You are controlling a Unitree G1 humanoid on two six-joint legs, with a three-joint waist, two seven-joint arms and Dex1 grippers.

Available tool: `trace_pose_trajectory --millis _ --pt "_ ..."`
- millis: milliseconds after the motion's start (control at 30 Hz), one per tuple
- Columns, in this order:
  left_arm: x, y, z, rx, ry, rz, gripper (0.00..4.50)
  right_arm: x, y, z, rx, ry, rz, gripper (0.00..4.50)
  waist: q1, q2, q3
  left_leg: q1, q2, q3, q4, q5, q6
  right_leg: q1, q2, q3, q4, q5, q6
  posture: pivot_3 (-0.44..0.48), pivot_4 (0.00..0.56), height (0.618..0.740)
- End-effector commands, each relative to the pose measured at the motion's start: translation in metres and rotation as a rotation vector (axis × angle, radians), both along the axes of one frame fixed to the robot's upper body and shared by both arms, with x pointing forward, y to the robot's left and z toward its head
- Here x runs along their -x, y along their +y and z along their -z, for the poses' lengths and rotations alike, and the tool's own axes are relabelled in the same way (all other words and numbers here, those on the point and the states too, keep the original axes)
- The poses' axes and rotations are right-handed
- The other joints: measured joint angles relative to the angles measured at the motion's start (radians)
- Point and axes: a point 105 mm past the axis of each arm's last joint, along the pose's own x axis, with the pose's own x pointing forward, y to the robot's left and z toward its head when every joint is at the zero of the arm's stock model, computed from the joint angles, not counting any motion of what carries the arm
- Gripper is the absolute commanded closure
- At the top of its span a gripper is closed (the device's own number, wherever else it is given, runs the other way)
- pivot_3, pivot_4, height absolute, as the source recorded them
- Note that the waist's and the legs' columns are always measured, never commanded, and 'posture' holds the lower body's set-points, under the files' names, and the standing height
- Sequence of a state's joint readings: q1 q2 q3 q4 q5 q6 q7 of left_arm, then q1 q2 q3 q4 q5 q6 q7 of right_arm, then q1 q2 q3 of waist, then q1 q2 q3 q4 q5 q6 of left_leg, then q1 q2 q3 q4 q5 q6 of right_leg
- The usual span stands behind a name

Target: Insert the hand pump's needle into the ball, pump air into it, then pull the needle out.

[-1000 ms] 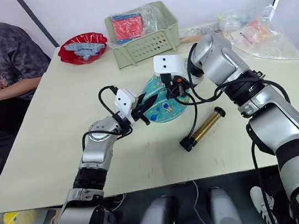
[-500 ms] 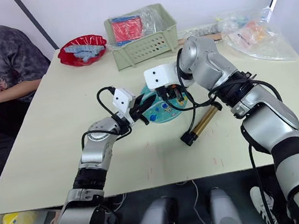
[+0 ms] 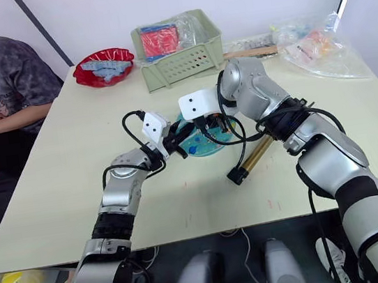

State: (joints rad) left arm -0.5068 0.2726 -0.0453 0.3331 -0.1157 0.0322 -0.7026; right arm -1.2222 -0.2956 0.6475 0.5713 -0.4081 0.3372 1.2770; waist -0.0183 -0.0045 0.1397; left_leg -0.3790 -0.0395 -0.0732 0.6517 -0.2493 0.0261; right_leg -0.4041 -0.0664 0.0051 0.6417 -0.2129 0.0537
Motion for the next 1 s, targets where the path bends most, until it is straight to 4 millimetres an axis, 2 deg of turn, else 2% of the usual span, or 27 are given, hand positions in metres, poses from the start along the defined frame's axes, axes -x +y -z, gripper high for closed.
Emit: trace_pose_trajectory --millis 33,300,500,633,800,933,1000 --pt "0.01 -0.018 0.012 -0.021 0.036 0.089 4.17 -0.009 -0.025 0.043 0.107 0.03 0.115 4.19 -0.001 0.0 -0.002 0.0 0.0 0.0 0.0 0.0 0.0 0.0 0.0 0.0 0.0 0.0 0.0 0.0 0.15 0.738" --pt "0.009 -0.015 0.014 -0.028 0.036 0.084 4.17 -0.01 -0.037 0.065 0.141 0.055 0.169 4.19 -0.002 0.0 -0.01 0.001 0.0 0.0 -0.001 0.0 0.0 0.001 0.0 0.0 0.0 0.0 0.0 0.0 0.15 0.738" --pt "0.01 -0.014 0.015 -0.033 0.038 0.085 4.17 -0.018 -0.054 0.066 0.17 0.03 0.21 4.19 -0.004 0.0 -0.012 0.002 0.0 0.0 -0.001 0.0 0.0 0.001 0.001 0.0 0.0 -0.001 0.0 0.0 0.15 0.738" --pt "0.011 -0.014 0.016 -0.034 0.04 0.085 4.17 -0.017 -0.06 0.074 0.185 0.039 0.223 4.19 -0.006 0.0 -0.012 0.002 0.0 -0.001 -0.001 0.0 0.0 0.002 0.001 0.0 0.0 -0.001 0.0 0.0 0.15 0.738" --pt "0.01 -0.013 0.017 -0.035 0.041 0.081 4.17 -0.018 -0.057 0.08 0.148 0.039 0.248 4.19 -0.009 0.0 -0.014 0.004 0.001 -0.001 -0.001 0.0 0.0 0.005 0.001 0.0 -0.001 -0.001 0.0 0.0 0.15 0.738" --pt "0.009 -0.012 0.018 -0.037 0.043 0.078 4.17 -0.017 -0.05 0.081 0.071 0.072 0.29 4.19 -0.015 -0.001 -0.014 0.017 0.003 -0.001 -0.006 0.0 0.0 0.016 0.0 0.0 -0.001 -0.009 0.004 0.0 0.15 0.738" --pt "0.009 -0.012 0.018 -0.036 0.045 0.079 4.17 -0.016 -0.046 0.081 0.026 0.084 0.307 4.19 -0.018 -0.001 -0.014 0.018 0.003 -0.002 -0.007 0.0 0.0 0.016 0.0 -0.001 -0.001 -0.01 0.003 0.0 0.15 0.738"
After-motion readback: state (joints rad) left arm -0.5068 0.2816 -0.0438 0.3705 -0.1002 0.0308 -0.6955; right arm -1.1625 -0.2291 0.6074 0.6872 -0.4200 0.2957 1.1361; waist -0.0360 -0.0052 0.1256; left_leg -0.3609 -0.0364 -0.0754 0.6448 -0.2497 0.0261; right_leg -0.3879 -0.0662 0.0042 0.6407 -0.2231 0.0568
